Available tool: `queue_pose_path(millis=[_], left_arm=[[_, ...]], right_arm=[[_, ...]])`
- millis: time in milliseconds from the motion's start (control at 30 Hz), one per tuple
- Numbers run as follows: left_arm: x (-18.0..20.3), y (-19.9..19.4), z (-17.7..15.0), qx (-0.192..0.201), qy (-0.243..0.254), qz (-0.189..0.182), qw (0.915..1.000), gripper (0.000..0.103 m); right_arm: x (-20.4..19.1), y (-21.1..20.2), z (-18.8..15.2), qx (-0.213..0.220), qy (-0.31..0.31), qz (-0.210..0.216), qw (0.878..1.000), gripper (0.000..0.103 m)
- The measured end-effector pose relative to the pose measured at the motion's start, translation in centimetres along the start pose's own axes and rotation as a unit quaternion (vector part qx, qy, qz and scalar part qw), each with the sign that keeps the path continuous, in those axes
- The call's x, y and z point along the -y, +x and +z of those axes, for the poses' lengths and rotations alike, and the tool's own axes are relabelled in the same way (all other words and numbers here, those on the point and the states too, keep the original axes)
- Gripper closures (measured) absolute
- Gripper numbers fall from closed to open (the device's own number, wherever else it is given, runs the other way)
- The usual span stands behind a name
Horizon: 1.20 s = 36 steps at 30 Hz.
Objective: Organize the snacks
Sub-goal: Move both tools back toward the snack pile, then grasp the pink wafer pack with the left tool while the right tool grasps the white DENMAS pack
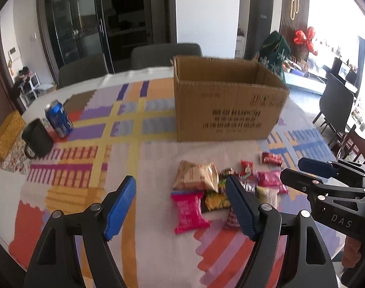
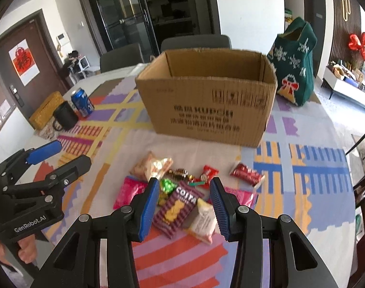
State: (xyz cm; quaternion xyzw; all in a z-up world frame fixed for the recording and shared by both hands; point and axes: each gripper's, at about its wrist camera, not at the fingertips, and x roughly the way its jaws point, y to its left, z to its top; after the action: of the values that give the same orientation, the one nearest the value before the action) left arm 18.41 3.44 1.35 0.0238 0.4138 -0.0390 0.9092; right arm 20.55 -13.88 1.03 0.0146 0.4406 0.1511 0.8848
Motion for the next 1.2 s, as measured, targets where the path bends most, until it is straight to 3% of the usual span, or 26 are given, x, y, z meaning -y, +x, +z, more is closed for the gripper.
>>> queue_pose_path(millis=[600,1200], left_arm=[[-0.3,4.7,-3.7,-0.084,-0.008,-0.004,0.9965,0.027],[-0.2,10.2,-4.2,-0.134,-0.004,-0.01,0.9909,0.027]], right_arm=[[1.0,4.7,-4.0,-0.084,0.035,0.004,0.996,0.058],[2.5,7.8,-4.7,-0.11,0.055,-0.023,0.992,0.058]])
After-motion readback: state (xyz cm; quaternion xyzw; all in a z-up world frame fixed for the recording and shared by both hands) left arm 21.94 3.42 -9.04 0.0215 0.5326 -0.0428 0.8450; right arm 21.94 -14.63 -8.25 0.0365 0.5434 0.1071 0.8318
